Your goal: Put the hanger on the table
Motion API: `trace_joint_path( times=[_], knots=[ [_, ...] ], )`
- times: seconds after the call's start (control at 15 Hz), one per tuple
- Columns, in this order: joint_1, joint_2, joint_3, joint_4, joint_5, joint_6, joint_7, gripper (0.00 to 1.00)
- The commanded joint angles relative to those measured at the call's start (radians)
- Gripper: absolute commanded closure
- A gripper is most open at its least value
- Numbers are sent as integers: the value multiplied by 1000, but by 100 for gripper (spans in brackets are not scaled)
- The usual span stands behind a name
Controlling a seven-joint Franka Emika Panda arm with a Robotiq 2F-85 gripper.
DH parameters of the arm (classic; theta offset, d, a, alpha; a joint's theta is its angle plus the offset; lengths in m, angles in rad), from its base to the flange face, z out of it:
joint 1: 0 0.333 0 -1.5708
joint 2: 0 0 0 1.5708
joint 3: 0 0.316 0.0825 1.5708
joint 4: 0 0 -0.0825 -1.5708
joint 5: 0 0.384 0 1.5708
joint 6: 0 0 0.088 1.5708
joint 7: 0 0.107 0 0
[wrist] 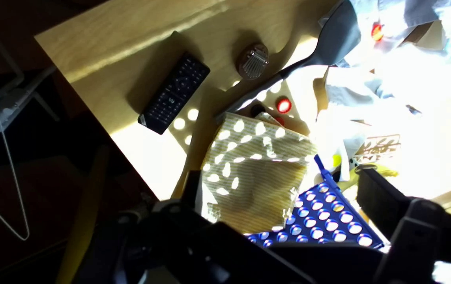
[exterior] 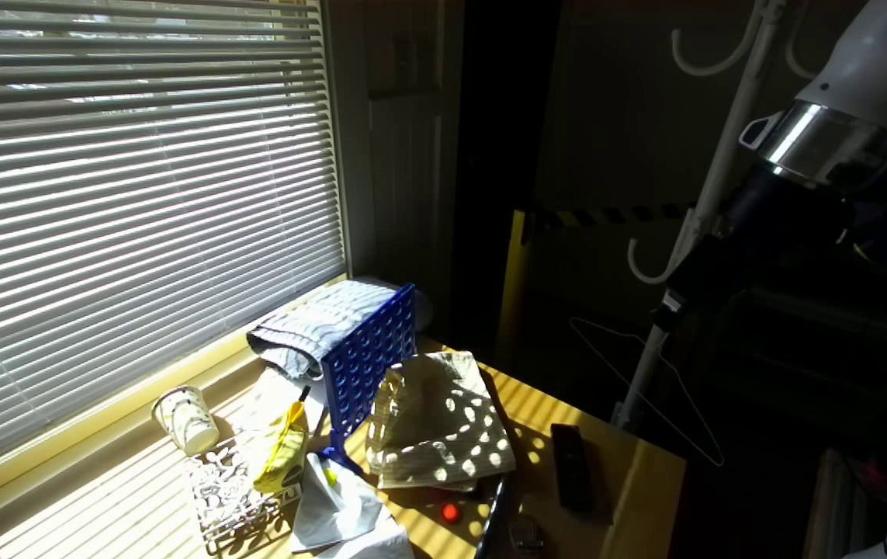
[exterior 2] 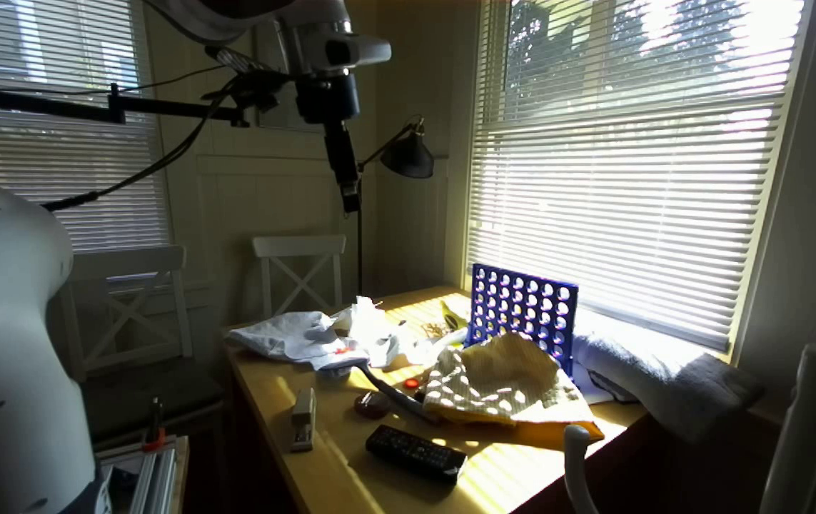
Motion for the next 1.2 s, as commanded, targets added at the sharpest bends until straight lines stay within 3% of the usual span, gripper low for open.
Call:
trace_joint_path(
  times=[0.0, 0.33, 1.13],
  knots=[
    [-94, -3, 17, -67, -36, 129, 63, 0],
    [-235, 29, 1, -164, -77, 338, 125, 0],
    [-456, 282, -40, -152, -177, 545, 270, 0]
  ],
)
